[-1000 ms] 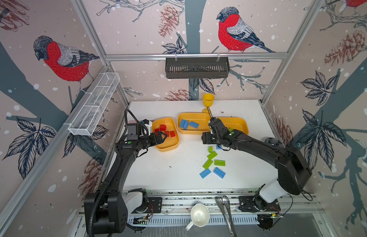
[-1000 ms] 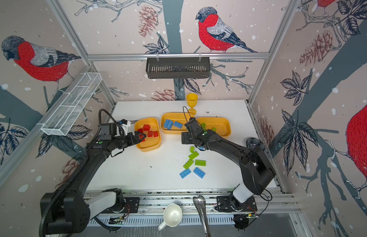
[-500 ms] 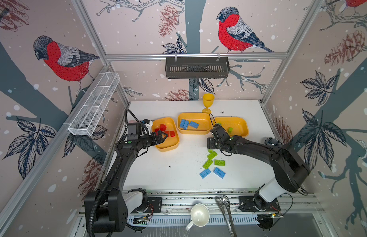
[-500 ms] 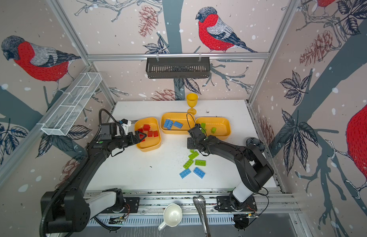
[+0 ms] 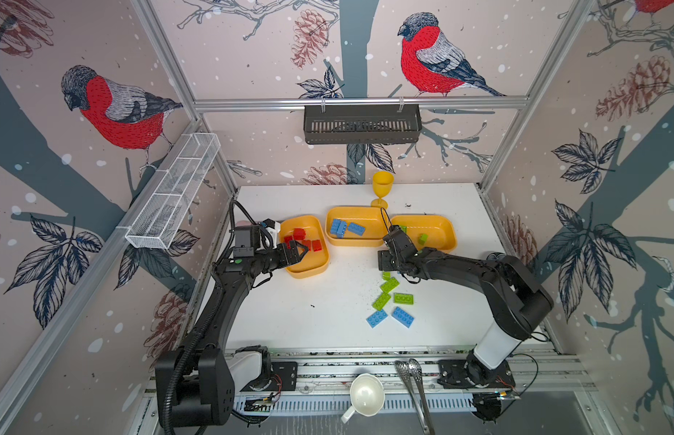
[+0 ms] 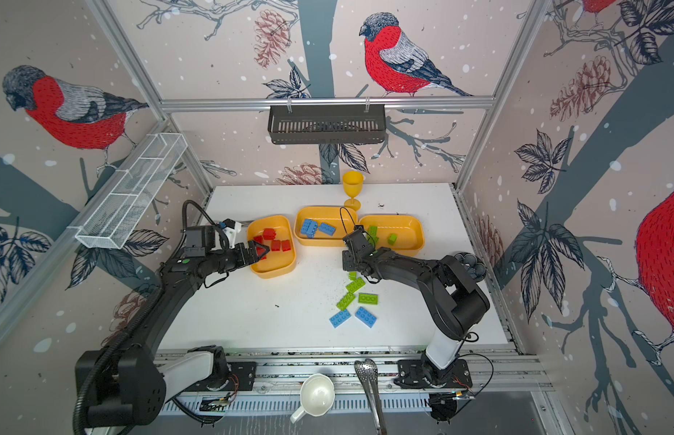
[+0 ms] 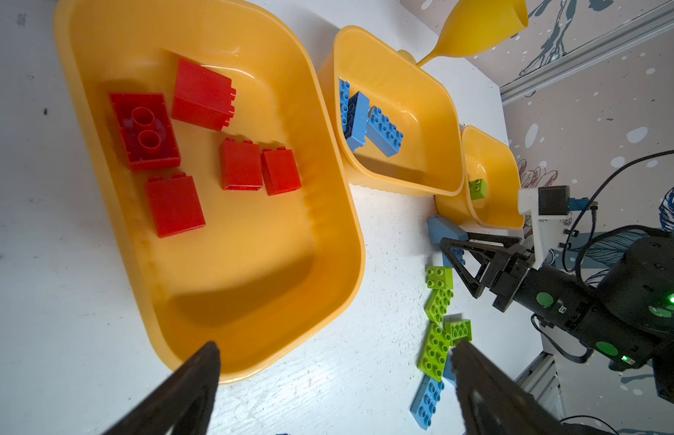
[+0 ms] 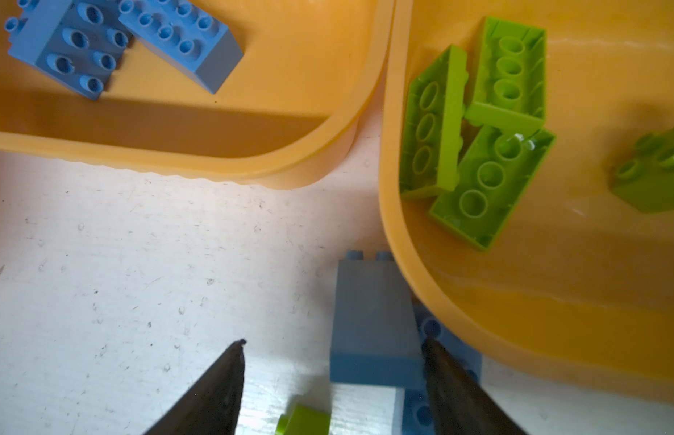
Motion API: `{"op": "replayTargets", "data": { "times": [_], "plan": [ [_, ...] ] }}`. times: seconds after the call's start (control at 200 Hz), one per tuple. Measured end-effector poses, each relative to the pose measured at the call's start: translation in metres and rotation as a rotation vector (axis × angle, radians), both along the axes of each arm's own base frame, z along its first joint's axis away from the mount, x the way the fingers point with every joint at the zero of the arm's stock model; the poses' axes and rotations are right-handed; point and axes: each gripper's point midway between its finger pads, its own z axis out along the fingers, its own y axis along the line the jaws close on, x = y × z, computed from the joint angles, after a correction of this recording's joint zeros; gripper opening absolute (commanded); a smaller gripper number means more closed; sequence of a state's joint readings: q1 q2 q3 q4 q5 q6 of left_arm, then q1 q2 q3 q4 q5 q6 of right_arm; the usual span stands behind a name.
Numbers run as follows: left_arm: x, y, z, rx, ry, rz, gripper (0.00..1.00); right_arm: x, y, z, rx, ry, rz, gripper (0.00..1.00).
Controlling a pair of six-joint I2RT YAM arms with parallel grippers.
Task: Sort the legos into containers by color
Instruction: 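Move the right gripper back to the pile and grasp a blue brick, then carry the blue brick with the right gripper and drop it into the middle bin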
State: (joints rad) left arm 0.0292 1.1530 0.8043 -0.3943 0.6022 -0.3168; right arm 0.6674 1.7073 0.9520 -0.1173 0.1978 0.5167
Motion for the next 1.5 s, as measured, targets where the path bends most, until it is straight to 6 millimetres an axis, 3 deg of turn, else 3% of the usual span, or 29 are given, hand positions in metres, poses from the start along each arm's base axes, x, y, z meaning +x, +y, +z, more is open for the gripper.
{"op": "replayTargets", "data": {
  "times": [0.32,0.665,0.961,1.296,1.401,1.501],
  "plan": [
    [-0.001,-0.001,0.0,-0.003,0.0,-0.002,0.95,0.006,0.017,-0.002,-0.004,-0.016,0.037,0.7],
    [-0.002,-0.001,-0.001,-0.003,-0.004,-0.003,0.95,0.009,0.016,-0.015,-0.034,0.0,0.026,0.65],
    [-0.003,-0.001,-0.002,-0.003,-0.002,-0.003,0.95,0.024,0.018,-0.019,-0.015,-0.021,-0.011,0.54],
    [-0.005,0.0,-0.006,-0.002,0.006,-0.001,0.95,0.032,0.023,-0.025,-0.024,-0.02,-0.014,0.33],
    [-0.004,0.0,-0.004,0.001,0.005,0.0,0.95,0.029,0.023,-0.02,-0.02,-0.025,-0.006,0.31],
    [-0.003,0.0,0.0,0.004,-0.002,-0.001,0.95,0.023,0.027,-0.002,-0.003,-0.057,0.023,0.29]
  ]
}}
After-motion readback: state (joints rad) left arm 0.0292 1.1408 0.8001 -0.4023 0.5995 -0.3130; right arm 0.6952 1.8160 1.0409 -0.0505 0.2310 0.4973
